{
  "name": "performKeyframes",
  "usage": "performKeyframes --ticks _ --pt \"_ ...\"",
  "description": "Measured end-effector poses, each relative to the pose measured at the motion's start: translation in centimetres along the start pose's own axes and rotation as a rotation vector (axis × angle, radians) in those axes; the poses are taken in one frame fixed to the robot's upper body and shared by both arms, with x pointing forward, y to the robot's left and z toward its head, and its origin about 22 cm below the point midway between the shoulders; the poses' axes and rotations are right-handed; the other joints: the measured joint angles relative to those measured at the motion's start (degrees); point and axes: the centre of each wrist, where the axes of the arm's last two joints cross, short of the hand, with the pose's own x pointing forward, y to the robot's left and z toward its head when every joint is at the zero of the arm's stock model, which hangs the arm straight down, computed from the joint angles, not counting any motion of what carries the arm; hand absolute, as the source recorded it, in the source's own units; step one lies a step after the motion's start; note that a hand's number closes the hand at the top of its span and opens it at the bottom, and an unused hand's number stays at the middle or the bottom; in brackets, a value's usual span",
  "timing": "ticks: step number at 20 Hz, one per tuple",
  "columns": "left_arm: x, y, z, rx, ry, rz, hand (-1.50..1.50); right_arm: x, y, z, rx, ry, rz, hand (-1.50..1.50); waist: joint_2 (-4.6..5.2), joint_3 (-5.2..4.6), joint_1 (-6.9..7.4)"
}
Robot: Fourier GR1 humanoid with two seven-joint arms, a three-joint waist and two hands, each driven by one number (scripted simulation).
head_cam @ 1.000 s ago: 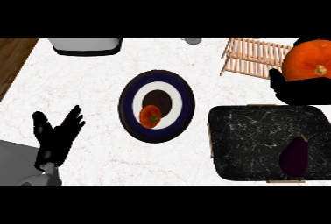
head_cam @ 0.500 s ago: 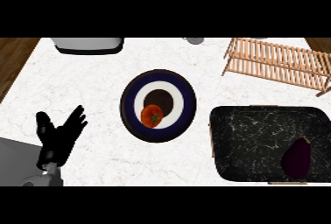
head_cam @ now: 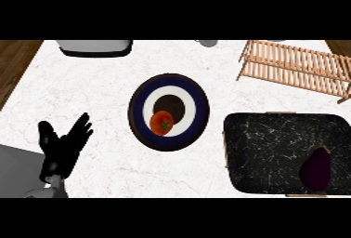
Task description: Pick the squash from the tray and place it in the tiered shelf
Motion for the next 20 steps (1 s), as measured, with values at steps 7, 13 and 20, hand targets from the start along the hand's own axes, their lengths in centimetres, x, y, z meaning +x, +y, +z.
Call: performKeyframes --ticks 7,13,20 --pt "0.5 -0.6 -0.5 -0.008 0.002 -0.002 0.0 -1.7 1.9 -3.4 0.05 -0.022 0.061 1.5 0.18 -0.01 0.39" --pt "0.3 -0.1 -0.3 -0.014 -0.003 -0.002 0.0 -2.7 4.2 -5.3 0.04 -0.012 0.08 1.5 0.18 0.02 0.53" --pt "1.1 -0.1 -1.1 -0.01 -0.006 -0.01 0.0 -4.7 5.2 -6.8 0.017 -0.027 0.094 1.5 0.36 0.01 0.69"
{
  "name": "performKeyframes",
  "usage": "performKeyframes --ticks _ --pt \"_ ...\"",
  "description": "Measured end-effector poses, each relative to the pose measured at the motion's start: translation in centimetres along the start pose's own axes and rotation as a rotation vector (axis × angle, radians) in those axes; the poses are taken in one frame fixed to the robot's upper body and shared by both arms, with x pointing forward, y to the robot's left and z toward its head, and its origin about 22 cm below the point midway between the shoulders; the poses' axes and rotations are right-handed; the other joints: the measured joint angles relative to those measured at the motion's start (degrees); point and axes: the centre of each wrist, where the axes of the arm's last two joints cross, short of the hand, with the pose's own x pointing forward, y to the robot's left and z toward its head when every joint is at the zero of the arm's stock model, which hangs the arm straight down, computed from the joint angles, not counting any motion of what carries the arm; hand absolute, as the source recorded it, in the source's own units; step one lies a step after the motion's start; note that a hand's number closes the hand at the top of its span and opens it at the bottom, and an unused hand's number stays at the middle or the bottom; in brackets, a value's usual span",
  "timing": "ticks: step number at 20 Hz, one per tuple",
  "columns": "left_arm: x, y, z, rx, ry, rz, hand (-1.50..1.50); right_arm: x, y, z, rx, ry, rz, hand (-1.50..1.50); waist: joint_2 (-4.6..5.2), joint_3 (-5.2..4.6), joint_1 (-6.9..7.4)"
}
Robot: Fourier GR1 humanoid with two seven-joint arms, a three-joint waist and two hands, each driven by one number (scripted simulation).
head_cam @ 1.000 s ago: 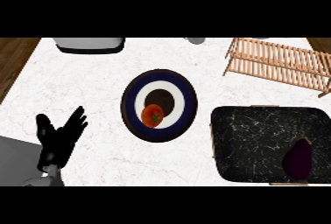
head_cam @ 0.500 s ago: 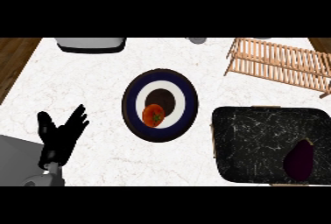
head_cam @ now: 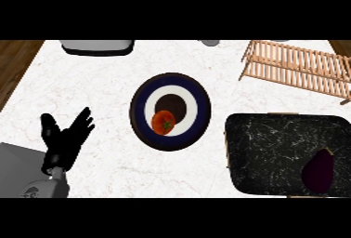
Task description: Pick the squash from the tray and place it in the tiered shelf
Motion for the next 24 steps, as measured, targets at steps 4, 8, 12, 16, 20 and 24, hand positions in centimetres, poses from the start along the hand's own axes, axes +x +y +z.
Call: performKeyframes --ticks 4,8,12,16,20,24 --pt "-0.1 -0.6 0.0 -0.007 -0.002 0.001 0.0 -1.0 0.1 -0.5 -0.011 -0.02 -0.017 1.5 0.1 0.02 0.36" --pt "-0.6 -0.4 0.1 0.0 -0.007 0.003 0.0 -1.5 0.3 -0.8 0.0 -0.041 -0.027 1.5 -0.02 0.07 0.18" --pt "-0.7 -0.4 -0.1 0.003 -0.011 0.005 0.0 -1.7 0.9 -1.0 0.01 -0.045 0.001 1.5 -0.02 0.13 0.26" --pt "-0.6 -0.1 0.2 -0.002 -0.004 0.003 0.0 -1.5 -0.3 -1.2 -0.005 -0.022 -0.032 -1.5 -0.08 0.12 0.22" --pt "-0.4 0.2 0.2 0.001 0.002 0.002 0.0 -1.7 -0.6 -1.3 -0.061 0.03 -0.165 -1.5 -0.05 0.05 0.12" --pt "-0.3 0.0 0.1 -0.001 0.0 0.001 0.0 -2.0 -1.6 -1.4 -0.096 0.054 -0.312 -1.5 0.01 0.05 0.19"
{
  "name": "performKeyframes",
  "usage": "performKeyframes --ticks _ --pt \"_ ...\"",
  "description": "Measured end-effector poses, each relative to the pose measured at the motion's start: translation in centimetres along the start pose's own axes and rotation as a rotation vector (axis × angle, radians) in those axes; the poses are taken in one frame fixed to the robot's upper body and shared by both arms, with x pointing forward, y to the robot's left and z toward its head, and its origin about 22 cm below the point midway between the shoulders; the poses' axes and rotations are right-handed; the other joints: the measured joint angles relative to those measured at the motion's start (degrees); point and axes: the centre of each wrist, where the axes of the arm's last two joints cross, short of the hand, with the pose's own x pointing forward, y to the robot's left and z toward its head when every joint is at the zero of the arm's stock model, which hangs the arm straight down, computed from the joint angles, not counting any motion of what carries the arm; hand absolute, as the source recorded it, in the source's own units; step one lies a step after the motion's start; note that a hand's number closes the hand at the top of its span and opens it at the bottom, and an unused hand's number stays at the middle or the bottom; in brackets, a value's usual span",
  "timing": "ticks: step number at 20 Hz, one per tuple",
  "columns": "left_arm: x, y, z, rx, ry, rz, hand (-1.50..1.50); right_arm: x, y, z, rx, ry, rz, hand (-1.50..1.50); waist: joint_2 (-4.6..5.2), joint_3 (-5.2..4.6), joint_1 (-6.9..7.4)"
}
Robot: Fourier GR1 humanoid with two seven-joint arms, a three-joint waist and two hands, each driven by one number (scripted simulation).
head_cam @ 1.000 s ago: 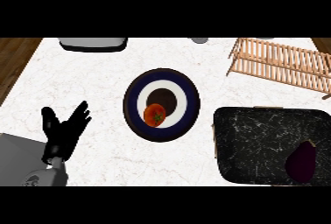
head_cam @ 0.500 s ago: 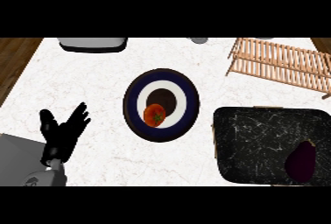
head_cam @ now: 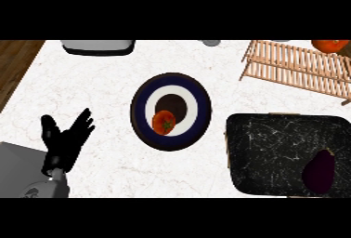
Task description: Pick the squash from the tray and place it in the tiered shelf
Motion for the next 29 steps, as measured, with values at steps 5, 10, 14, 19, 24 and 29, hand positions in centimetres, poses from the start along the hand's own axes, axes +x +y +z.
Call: performKeyframes --ticks 5,10,14,19,24,29 --pt "-0.1 0.1 -0.1 0.001 0.0 -0.001 0.0 0.2 -1.0 -0.2 -0.028 0.017 -0.194 -1.5 -0.06 0.03 -0.14" --pt "-0.3 0.0 0.1 -0.004 -0.005 -0.001 0.0 -0.5 -3.4 -0.2 -0.128 0.039 -0.339 -1.5 -0.02 0.07 -0.07" --pt "-0.4 -0.3 0.4 0.003 0.0 0.007 0.0 -1.5 -5.7 0.0 -0.247 0.069 -0.352 -1.5 -0.13 0.01 -0.41" --pt "-0.2 0.0 0.7 0.004 0.0 0.006 0.0 -3.2 -10.0 0.5 -0.406 0.131 -0.388 -1.5 -0.1 0.01 -0.46" --pt "-0.3 0.1 0.6 0.012 0.008 0.007 0.0 -6.2 -14.9 1.9 -0.476 0.178 -0.453 -1.5 -0.12 0.02 -0.84" --pt "-0.8 0.3 0.8 0.01 -0.005 0.009 0.0 -9.2 -19.3 3.8 -0.452 0.186 -0.479 -1.5 -0.16 0.07 -0.87"
